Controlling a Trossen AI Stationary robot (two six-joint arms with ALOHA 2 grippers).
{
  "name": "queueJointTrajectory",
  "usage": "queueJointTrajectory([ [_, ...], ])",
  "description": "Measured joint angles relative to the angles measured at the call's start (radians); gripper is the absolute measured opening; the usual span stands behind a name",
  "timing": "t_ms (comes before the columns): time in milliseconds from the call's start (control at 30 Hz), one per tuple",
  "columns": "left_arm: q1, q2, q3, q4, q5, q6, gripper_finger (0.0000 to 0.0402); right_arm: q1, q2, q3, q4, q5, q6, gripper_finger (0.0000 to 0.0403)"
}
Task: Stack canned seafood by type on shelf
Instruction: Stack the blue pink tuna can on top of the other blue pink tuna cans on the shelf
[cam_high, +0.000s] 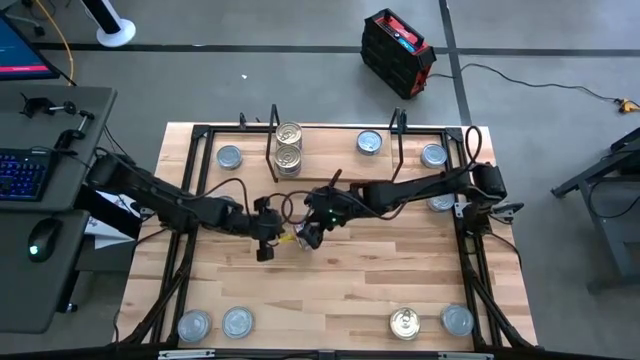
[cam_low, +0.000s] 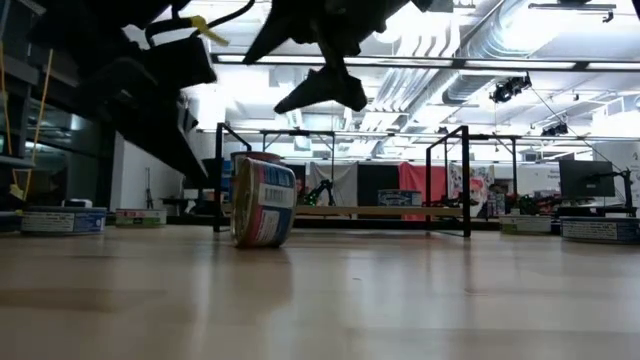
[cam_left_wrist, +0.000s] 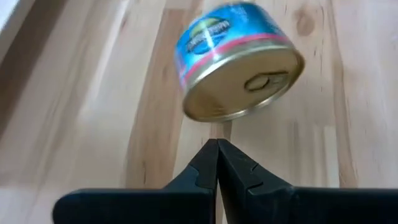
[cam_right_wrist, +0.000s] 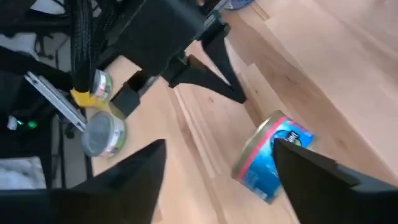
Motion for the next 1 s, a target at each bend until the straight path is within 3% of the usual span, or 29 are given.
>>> queueJointTrajectory([
  [133, 0.001, -0.034, 0.000, -0.032, 0.000, 0.031, 0.0000, 0.027, 0.005, 0.053, -0.123, 0.098, 0.091, 0.0312],
  [267, 0.002, -0.063, 0.000, -0.074, 0.000, 0.084, 0.0000, 0.053, 0.060, 0.199, -0.369, 0.248, 0.184, 0.0314],
  [400, 0.019, -0.091, 0.000, -0.122, 0.000, 0.127, 0.0000, 0.053, 0.178, 0.359, -0.543, 0.239, 0.263, 0.0314],
  [633, 0.068, -0.131, 0.000, -0.172, 0.008, 0.097, 0.0000, 0.061, 0.366, 0.572, -0.681, 0.227, 0.330, 0.0314],
  [1000, 0.070, -0.146, 0.000, -0.175, 0.094, 0.006, 0.0000, 0.110, 0.483, 0.635, -0.750, 0.146, 0.427, 0.0314],
])
